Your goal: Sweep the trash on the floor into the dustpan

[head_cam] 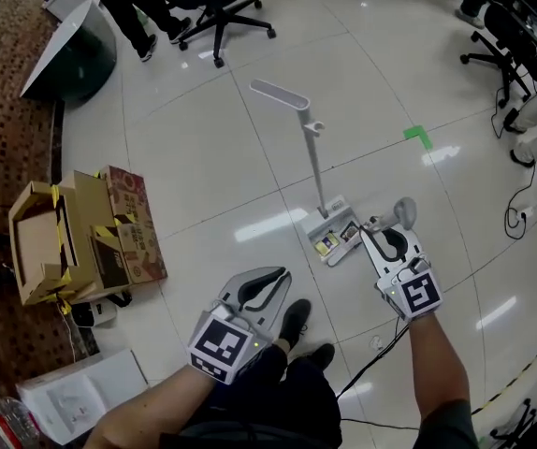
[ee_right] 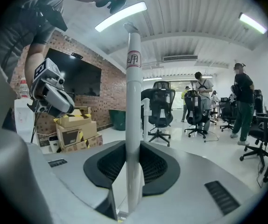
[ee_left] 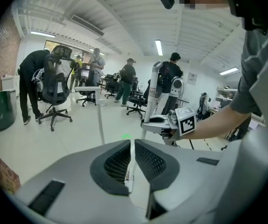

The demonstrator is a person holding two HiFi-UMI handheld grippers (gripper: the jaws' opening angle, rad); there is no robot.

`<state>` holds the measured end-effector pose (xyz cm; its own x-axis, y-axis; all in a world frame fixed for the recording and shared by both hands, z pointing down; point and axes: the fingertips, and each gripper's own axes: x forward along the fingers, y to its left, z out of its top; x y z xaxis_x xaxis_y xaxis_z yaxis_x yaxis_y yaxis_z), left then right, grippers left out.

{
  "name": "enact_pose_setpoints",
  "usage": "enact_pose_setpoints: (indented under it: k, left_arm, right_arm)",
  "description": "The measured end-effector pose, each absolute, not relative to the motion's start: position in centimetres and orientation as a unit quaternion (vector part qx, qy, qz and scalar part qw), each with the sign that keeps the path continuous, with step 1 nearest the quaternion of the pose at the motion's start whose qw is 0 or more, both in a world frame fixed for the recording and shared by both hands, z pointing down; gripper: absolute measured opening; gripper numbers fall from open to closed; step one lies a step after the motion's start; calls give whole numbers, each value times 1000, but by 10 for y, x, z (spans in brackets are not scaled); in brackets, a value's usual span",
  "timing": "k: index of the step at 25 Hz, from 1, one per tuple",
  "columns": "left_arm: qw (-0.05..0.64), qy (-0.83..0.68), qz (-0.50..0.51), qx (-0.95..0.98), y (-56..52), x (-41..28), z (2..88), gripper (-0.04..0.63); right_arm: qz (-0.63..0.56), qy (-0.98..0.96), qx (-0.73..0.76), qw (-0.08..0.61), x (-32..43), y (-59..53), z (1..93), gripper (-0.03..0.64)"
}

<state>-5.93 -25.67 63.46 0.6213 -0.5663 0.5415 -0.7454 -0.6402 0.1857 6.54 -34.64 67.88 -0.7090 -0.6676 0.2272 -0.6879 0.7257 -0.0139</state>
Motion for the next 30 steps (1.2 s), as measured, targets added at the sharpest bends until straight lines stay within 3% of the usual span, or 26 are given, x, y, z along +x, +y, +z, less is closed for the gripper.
enact_pose_setpoints:
  k: [15,25,30]
  left_arm:
    - [201,-325,235,894,-227,-36,628,26]
    - [220,-310,245,892,-206,-35,654,26]
    - [216,-327,245,887,-225,-53,662,26]
  right_arm:
    - [39,-905,412,96,109,-299,631,104]
    - [57,-900,407,146,119,-289,677,104]
    - [42,-903,406,132,110,-325,689,104]
